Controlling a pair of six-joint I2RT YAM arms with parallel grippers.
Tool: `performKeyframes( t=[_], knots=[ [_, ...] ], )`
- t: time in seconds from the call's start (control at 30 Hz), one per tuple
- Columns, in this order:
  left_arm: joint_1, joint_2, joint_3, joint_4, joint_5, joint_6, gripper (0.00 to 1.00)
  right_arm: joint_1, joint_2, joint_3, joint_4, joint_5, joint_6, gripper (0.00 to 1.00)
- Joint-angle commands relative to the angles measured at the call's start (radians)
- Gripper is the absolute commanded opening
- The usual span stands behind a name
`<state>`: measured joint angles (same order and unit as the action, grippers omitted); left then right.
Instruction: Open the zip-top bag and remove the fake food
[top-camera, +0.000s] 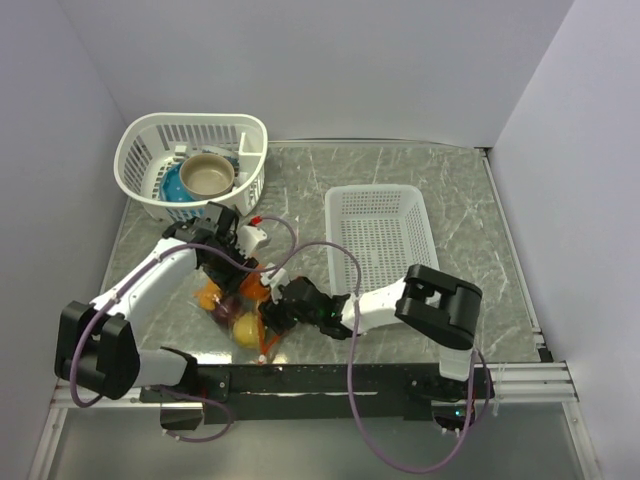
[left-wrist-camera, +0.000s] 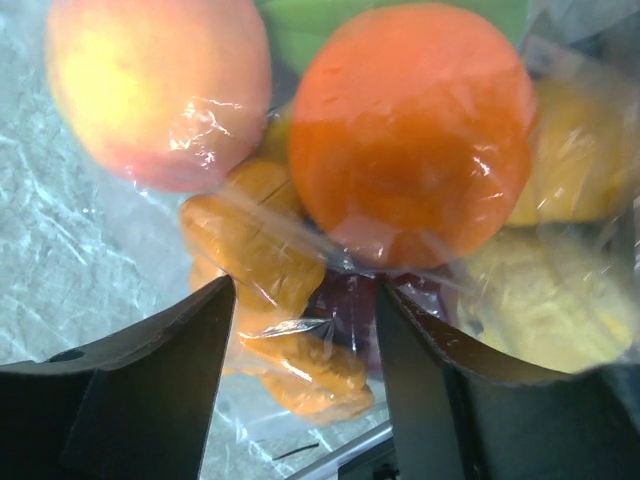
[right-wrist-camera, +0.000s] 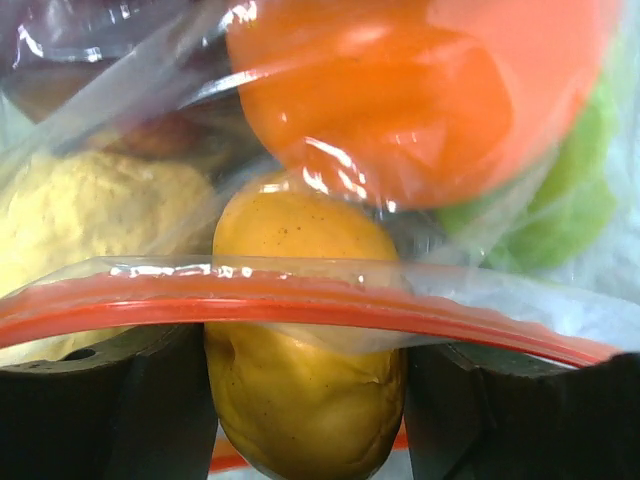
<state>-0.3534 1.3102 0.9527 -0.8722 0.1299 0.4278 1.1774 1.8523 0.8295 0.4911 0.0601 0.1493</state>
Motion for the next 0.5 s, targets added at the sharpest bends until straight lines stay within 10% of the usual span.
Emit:
performKeyframes(
  t=[0.0, 0.07, 0.47],
  knots=[
    [0.031, -0.055, 0.049, -0.034, -0.022, 0.026, 0.72, -0.005, -0.096, -0.078, 0.01, 0.004, 0.01, 0.47],
    [0.075, -0.072, 0.058, -0.034, -0.03, 0.051, 0.98, -0.005, -0.122, -0.089, 0.007, 0.006, 0.009, 0.47],
    [0.205, 0.007, -0.12, 0.139, 0.06, 0.138, 0.99, -0.005, -0.134, -0.099, -0.011, -0.023, 0.022, 0.46]
  ],
)
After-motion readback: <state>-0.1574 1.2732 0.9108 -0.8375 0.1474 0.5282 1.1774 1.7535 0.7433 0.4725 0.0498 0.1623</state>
